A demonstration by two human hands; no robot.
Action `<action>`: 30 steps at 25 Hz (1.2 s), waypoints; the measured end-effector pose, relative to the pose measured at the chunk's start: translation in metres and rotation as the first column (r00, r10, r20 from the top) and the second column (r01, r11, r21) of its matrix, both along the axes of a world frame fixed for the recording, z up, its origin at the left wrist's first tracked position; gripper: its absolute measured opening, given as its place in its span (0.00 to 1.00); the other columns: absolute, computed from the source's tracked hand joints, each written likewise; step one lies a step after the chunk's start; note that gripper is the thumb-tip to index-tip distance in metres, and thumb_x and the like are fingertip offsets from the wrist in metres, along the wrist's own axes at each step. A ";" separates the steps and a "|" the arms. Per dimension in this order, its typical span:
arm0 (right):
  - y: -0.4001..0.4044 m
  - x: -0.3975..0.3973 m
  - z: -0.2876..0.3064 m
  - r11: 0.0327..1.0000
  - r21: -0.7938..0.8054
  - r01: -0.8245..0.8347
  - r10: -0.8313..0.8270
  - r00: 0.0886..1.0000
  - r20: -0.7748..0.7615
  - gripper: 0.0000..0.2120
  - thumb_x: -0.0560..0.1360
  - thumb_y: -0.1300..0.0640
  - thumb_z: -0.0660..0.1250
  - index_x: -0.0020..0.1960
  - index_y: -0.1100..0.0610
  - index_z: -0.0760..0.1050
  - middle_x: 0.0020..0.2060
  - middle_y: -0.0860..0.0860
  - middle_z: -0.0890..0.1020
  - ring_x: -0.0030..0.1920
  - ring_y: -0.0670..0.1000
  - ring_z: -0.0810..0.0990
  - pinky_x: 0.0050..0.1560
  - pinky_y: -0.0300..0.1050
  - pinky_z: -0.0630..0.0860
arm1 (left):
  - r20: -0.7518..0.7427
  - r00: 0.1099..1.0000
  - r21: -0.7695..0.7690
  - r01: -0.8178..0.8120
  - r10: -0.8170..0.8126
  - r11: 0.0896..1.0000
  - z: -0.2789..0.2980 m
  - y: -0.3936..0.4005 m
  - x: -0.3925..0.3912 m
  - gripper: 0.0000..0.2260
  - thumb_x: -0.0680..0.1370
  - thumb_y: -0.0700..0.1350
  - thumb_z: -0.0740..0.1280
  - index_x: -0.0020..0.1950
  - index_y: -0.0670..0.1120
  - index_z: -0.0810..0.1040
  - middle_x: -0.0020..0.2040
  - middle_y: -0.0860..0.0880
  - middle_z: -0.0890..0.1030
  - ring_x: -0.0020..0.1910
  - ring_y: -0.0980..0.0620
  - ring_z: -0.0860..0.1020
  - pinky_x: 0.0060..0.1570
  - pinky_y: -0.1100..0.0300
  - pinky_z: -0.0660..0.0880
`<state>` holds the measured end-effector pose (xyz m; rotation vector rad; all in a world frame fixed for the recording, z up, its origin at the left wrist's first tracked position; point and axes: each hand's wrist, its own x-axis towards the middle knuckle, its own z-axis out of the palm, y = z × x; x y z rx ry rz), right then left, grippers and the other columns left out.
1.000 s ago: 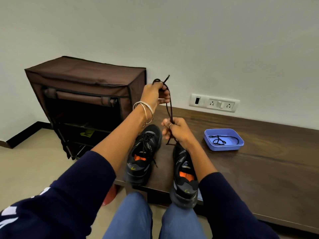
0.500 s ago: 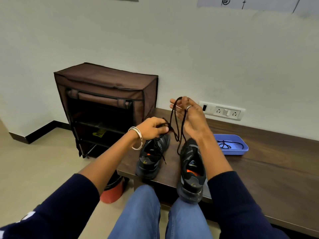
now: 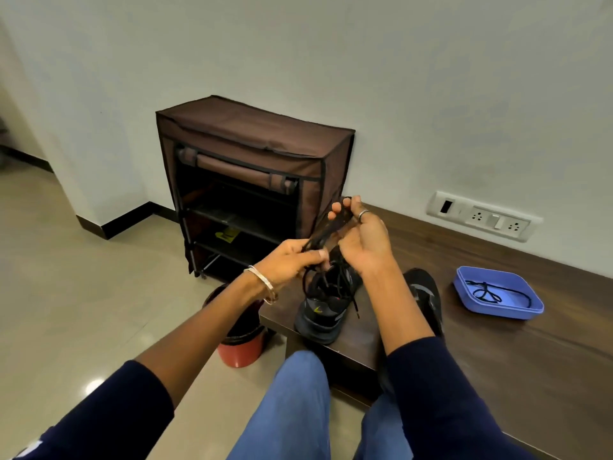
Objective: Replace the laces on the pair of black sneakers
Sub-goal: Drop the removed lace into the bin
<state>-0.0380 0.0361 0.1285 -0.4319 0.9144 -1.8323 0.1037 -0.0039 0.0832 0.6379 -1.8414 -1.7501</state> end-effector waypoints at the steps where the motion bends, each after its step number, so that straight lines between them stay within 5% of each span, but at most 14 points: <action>1: -0.006 0.002 -0.010 0.998 0.060 -0.010 0.011 1.000 -0.028 0.09 0.80 0.54 0.62 0.44 0.56 0.76 0.39 0.53 0.84 0.41 0.51 0.82 0.46 0.46 0.74 | -0.031 0.998 0.047 -0.052 0.054 0.997 -0.003 -0.012 0.011 0.09 0.81 0.39 0.61 0.43 0.41 0.77 0.37 0.48 0.79 0.39 0.52 0.75 0.40 0.59 0.72; 6: -0.045 0.051 -0.073 0.944 0.240 -0.227 0.248 0.967 -0.060 0.09 0.81 0.53 0.62 0.51 0.55 0.79 0.51 0.52 0.83 0.47 0.55 0.82 0.52 0.55 0.76 | -0.222 0.930 0.510 -0.144 0.292 0.848 -0.020 -0.059 0.049 0.16 0.82 0.51 0.57 0.38 0.46 0.72 0.34 0.50 0.72 0.34 0.53 0.73 0.37 0.57 0.69; 10: -0.096 0.102 -0.117 0.863 0.362 -0.351 0.375 0.927 0.006 0.11 0.81 0.56 0.62 0.56 0.60 0.79 0.42 0.54 0.83 0.42 0.57 0.81 0.43 0.59 0.80 | 0.128 0.799 0.545 -0.552 0.588 0.631 -0.055 -0.103 0.061 0.15 0.82 0.49 0.60 0.37 0.43 0.74 0.29 0.47 0.73 0.27 0.50 0.72 0.25 0.61 0.72; 12: -0.120 0.120 -0.140 0.819 0.497 -0.285 0.359 0.932 -0.057 0.08 0.80 0.64 0.60 0.50 0.63 0.78 0.39 0.57 0.81 0.36 0.54 0.80 0.44 0.55 0.81 | 0.310 0.687 0.459 -0.714 0.658 0.529 -0.086 -0.129 0.071 0.14 0.80 0.46 0.62 0.37 0.41 0.74 0.27 0.46 0.74 0.25 0.49 0.72 0.21 0.62 0.72; 14: -0.148 0.136 -0.166 0.783 0.590 -0.194 0.316 0.943 -0.109 0.10 0.78 0.70 0.59 0.44 0.64 0.77 0.37 0.59 0.80 0.32 0.52 0.77 0.39 0.49 0.79 | 0.454 0.615 0.344 -0.788 0.645 0.510 -0.126 -0.158 0.084 0.11 0.77 0.47 0.65 0.39 0.41 0.75 0.32 0.41 0.78 0.29 0.45 0.75 0.27 0.57 0.78; 16: -0.174 0.145 -0.193 0.753 0.640 -0.152 0.274 0.957 -0.095 0.09 0.77 0.72 0.59 0.44 0.67 0.77 0.35 0.59 0.78 0.31 0.53 0.76 0.37 0.48 0.78 | 0.541 0.631 0.376 -0.773 0.557 0.510 -0.164 -0.179 0.089 0.11 0.76 0.48 0.65 0.43 0.39 0.76 0.38 0.38 0.80 0.34 0.43 0.76 0.38 0.50 0.77; 19: -0.204 0.145 -0.235 0.652 0.754 -0.080 0.286 0.947 -0.147 0.11 0.76 0.69 0.58 0.52 0.67 0.77 0.40 0.58 0.80 0.35 0.54 0.79 0.37 0.47 0.78 | 0.505 0.708 0.620 -0.696 0.494 0.363 -0.196 -0.192 0.085 0.12 0.82 0.49 0.61 0.49 0.40 0.74 0.38 0.42 0.77 0.37 0.44 0.77 0.41 0.50 0.75; 23: -0.213 0.135 -0.267 0.543 0.835 -0.083 0.306 0.946 -0.105 0.21 0.79 0.64 0.50 0.70 0.59 0.67 0.48 0.55 0.75 0.34 0.49 0.69 0.29 0.41 0.66 | 0.497 0.740 0.740 -0.634 0.454 0.224 -0.238 -0.193 0.085 0.17 0.82 0.52 0.59 0.62 0.39 0.71 0.57 0.40 0.76 0.60 0.41 0.74 0.57 0.51 0.71; 27: -0.209 0.127 -0.253 0.596 0.788 -0.156 0.249 0.968 0.003 0.20 0.81 0.65 0.52 0.72 0.62 0.64 0.66 0.61 0.73 0.61 0.60 0.76 0.53 0.51 0.76 | 0.544 0.635 0.646 -0.734 0.548 0.209 -0.248 -0.182 0.089 0.12 0.81 0.46 0.59 0.59 0.41 0.76 0.51 0.43 0.80 0.45 0.46 0.78 0.45 0.52 0.74; 30: -0.189 0.120 -0.220 0.645 0.745 -0.171 0.246 0.969 0.010 0.15 0.81 0.63 0.54 0.64 0.65 0.73 0.54 0.60 0.81 0.51 0.58 0.81 0.44 0.47 0.77 | 0.510 0.621 0.635 -0.738 0.596 0.226 -0.216 -0.171 0.090 0.11 0.81 0.44 0.59 0.58 0.43 0.77 0.47 0.47 0.82 0.45 0.48 0.80 0.44 0.55 0.75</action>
